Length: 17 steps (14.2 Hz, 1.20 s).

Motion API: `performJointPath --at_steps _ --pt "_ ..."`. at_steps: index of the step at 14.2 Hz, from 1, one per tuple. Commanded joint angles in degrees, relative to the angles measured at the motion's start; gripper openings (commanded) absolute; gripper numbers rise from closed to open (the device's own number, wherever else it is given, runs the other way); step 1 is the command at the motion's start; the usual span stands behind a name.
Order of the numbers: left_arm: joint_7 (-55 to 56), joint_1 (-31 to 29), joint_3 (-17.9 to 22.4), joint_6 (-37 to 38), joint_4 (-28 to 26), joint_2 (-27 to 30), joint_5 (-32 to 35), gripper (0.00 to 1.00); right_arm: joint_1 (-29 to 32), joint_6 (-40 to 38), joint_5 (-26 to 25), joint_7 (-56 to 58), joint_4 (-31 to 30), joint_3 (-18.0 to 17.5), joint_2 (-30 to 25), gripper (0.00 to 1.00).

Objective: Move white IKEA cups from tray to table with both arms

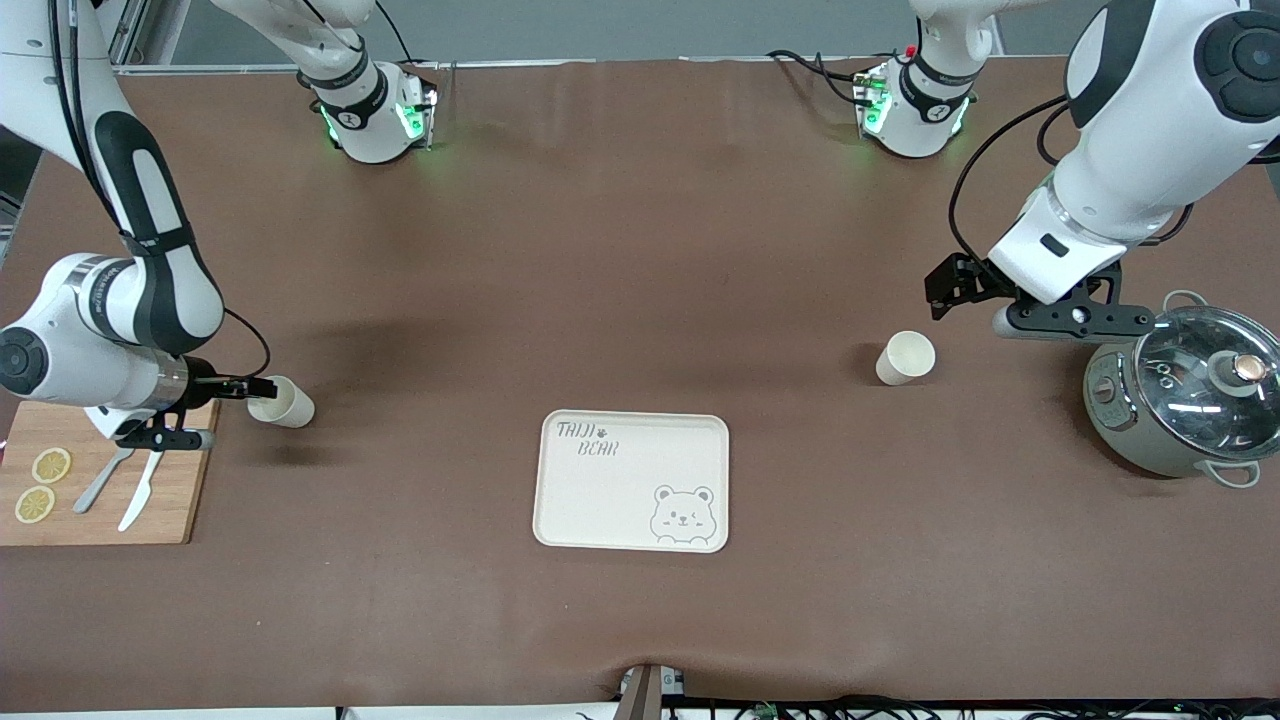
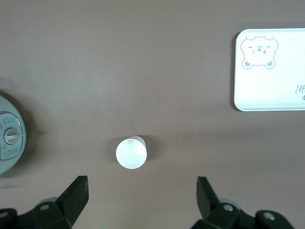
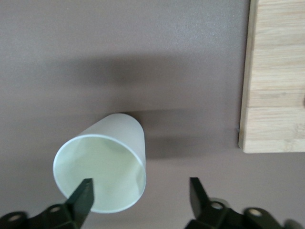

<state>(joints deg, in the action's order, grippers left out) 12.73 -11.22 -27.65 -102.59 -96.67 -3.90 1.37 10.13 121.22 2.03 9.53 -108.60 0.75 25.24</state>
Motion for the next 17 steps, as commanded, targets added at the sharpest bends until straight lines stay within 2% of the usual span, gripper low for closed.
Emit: performJointPath --at_steps 1,3,5,7,8,10,11,14,17 --pt "0.8 -0.2 -0.38 1.52 2.71 -0.76 -0.49 1.0 1.29 -5.62 -0.88 -0.3 3.29 -1.18 -1.6 1.0" --pt "0.8 -0.38 -0.38 1.7 3.24 -0.41 -0.49 1.0 0.94 -10.1 -0.89 -0.3 5.76 -1.45 -1.68 1.0" --pt "0.72 -0.38 -0.21 2.84 3.42 -0.32 -0.23 1.0 -0.02 -14.59 -0.88 -0.48 10.75 -1.54 -1.51 1.0" --pt "-0.24 0.58 1.19 3.36 3.42 0.03 0.12 1.0 0.06 -14.61 -0.36 -0.39 13.14 -1.54 -1.16 1.0" --pt "-0.86 3.11 4.59 3.71 3.42 0.12 0.21 1.0 -0.11 -14.69 -0.88 -0.04 14.45 -1.54 -1.24 1.0" --pt "-3.49 11.36 15.3 4.77 3.42 0.91 -0.31 1.0 -0.2 -16.61 -0.71 0.31 17.71 -1.89 -1.07 1.0" --pt "-4.46 12.09 17.0 4.86 3.42 1.0 -0.58 1.0 -0.55 -18.54 -0.71 0.23 19.63 -2.15 -0.98 1.0" --pt "-5.61 12.54 17.72 4.86 3.51 1.09 -0.67 1.0 -3.27 -24.0 -2.9 0.31 26.75 -2.33 -0.46 1.0" --pt "-10.16 13.51 19.04 4.86 3.94 1.0 -0.58 1.0 -6.09 -25.67 -2.56 0.31 28.0 -2.24 -1.06 1.0"
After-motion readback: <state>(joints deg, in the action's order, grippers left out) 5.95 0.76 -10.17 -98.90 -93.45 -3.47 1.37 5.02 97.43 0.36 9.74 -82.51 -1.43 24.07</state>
